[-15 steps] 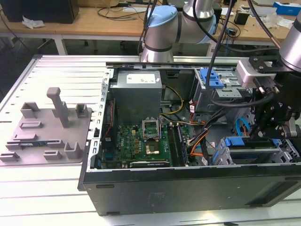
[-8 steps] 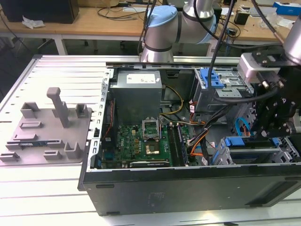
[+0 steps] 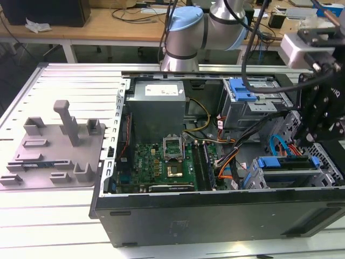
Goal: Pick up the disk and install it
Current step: 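Insert the second disk wire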
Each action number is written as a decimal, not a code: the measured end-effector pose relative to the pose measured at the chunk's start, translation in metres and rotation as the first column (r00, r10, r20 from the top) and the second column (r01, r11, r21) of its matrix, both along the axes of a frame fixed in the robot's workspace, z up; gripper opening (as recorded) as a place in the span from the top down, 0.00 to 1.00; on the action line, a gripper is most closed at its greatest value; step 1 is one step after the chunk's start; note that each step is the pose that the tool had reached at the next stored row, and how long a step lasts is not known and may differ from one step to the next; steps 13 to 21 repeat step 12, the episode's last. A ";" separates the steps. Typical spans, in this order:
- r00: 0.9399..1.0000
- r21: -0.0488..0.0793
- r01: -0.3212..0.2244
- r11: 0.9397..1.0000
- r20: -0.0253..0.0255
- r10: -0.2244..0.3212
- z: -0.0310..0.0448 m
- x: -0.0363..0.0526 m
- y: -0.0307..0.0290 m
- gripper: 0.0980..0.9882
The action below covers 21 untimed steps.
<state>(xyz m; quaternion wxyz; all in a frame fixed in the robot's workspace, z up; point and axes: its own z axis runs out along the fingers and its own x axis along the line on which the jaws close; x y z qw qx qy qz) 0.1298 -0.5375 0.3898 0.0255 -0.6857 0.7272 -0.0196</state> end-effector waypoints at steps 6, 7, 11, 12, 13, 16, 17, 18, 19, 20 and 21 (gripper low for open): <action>1.000 -0.003 0.000 1.000 0.001 0.000 0.0018 -0.0026 0.0012 0.99; 1.000 -0.003 0.000 1.000 0.001 0.000 0.0018 -0.0027 0.0012 0.99; 1.000 -0.003 0.000 1.000 0.001 0.000 0.0018 -0.0027 0.0012 0.99; 1.000 -0.003 0.000 1.000 0.001 0.000 0.0018 -0.0028 0.0012 0.99; 1.000 -0.003 0.000 1.000 0.001 0.000 0.0018 -0.0028 0.0012 0.99; 1.000 -0.003 0.000 1.000 0.001 0.000 0.0018 -0.0028 0.0012 0.99; 1.000 -0.003 0.000 1.000 0.001 0.000 0.0018 -0.0028 0.0012 0.99; 1.000 -0.003 0.000 1.000 0.001 0.000 0.0018 -0.0028 0.0012 0.99; 1.000 -0.003 0.000 1.000 0.001 0.000 0.0018 -0.0028 0.0012 0.99; 1.000 -0.003 0.000 1.000 0.001 0.000 0.0018 -0.0028 0.0012 0.99; 1.000 -0.003 0.000 1.000 0.001 0.000 0.0018 -0.0028 0.0012 0.99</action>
